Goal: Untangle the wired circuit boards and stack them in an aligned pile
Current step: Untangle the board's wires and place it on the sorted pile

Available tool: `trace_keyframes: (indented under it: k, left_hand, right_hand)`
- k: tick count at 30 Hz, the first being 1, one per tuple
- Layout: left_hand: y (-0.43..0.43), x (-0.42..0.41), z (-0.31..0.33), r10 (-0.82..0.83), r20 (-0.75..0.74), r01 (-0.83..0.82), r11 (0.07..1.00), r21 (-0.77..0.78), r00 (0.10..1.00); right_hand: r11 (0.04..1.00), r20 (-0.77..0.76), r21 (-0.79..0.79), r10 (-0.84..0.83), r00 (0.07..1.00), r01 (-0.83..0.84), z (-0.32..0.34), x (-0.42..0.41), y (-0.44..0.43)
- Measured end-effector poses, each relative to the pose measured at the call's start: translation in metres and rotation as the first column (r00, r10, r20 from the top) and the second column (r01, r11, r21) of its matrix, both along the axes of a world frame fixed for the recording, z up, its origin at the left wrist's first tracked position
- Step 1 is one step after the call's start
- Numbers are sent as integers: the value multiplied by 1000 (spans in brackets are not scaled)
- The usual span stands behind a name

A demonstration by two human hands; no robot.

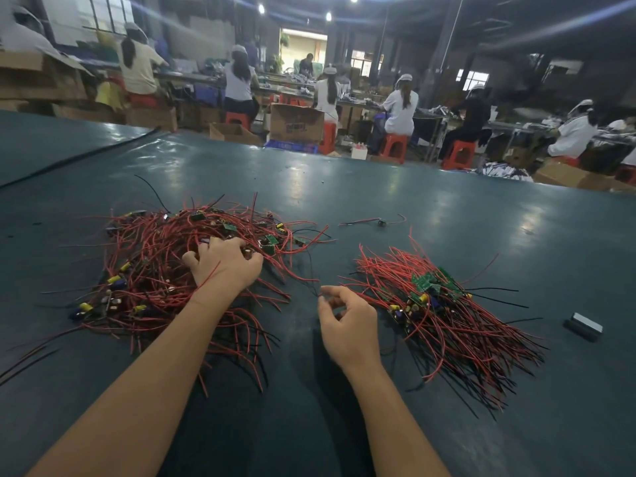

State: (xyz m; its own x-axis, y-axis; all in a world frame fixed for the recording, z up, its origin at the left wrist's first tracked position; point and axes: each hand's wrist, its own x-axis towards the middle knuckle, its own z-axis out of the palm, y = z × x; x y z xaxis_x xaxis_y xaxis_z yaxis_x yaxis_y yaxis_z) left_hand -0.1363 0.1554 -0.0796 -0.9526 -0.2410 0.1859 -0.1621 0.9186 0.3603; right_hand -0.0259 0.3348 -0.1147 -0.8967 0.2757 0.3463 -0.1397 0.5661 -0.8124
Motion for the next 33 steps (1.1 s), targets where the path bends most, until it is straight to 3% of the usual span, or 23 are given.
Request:
trace_keyframes:
  k: [4,9,12,17,22,26,30,33]
  left_hand:
    - [12,16,6,-29,-331,136,943,305,943]
    - [31,41,9,-82,-557,428,734,527,826]
    - [31,51,0,-33,-620,478,669,569,784]
    - [25,61,-10,-21,-586,504,537,677,810]
    - [27,65,-17,-164,-557,527,610,591,814]
    - [28,71,-16,-205,-659,636,571,520,723]
    - [33,80,-13,-374,-739,755,597,271,561]
    - [41,89,-11,-456,-706,809,510,291,542]
  right_hand:
    - [1000,-2,-13,-1,1000,1,1,-1,-1]
    - [999,-11,-32,-18,1000,17,1,-1,-2]
    - [999,-16,-42,-15,1000,15,1,0,-3]
    - [999,-18,-42,-7,1000,6,1,-1,-2]
    - [999,-15,-48,-8,1000,7,0,0,-2]
    - [997,-39,-80,4,999,-7,5,3,-4]
    - [934,-67,-341,84,994,-102,14,7,-14]
    - [836,-53,-513,197,979,-197,22,8,-18]
